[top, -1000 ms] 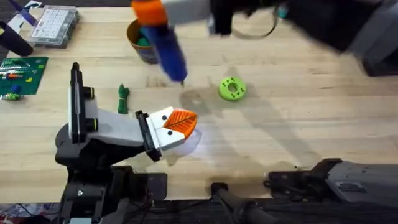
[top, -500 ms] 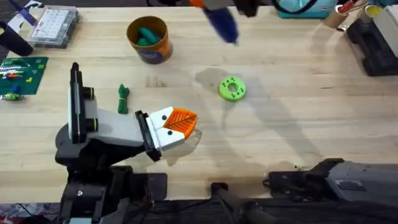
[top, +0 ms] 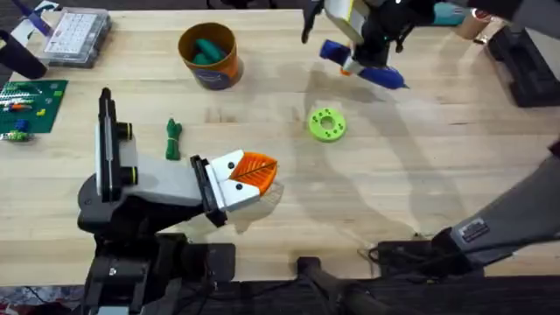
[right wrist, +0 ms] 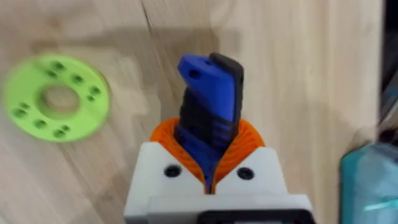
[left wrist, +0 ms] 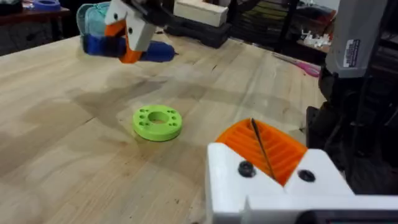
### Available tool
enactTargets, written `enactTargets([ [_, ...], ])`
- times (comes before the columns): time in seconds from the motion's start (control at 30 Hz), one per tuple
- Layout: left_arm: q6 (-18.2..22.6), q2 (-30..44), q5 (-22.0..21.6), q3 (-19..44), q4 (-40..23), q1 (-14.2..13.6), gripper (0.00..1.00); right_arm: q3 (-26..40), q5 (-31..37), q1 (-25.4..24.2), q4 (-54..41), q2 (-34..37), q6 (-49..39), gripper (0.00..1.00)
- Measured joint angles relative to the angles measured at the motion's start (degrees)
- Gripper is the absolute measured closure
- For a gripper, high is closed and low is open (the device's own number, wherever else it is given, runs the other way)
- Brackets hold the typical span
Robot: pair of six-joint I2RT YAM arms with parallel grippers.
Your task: Pick up the gripper from the table and insert it into the empty holder that is missing its gripper. Then pick up a screw, insert it into the mounting hole, and use the screwdriver to tighten it. Finally, clean up the table by picking up the vegetable and placing it into the bucket.
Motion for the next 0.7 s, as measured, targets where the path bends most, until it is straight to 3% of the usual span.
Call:
enactTargets([
  [0.37,0.00,0.00,-0.21,0.00,0.04,0.00,0.995,0.00,4.37,-7.30,0.75,7.10,-3.54,0.975],
  [0.7,0.00,0.00,-0.67,0.00,0.14,0.01,0.995,0.00,4.69,-8.69,0.50,10.43,-6.13,0.968],
])
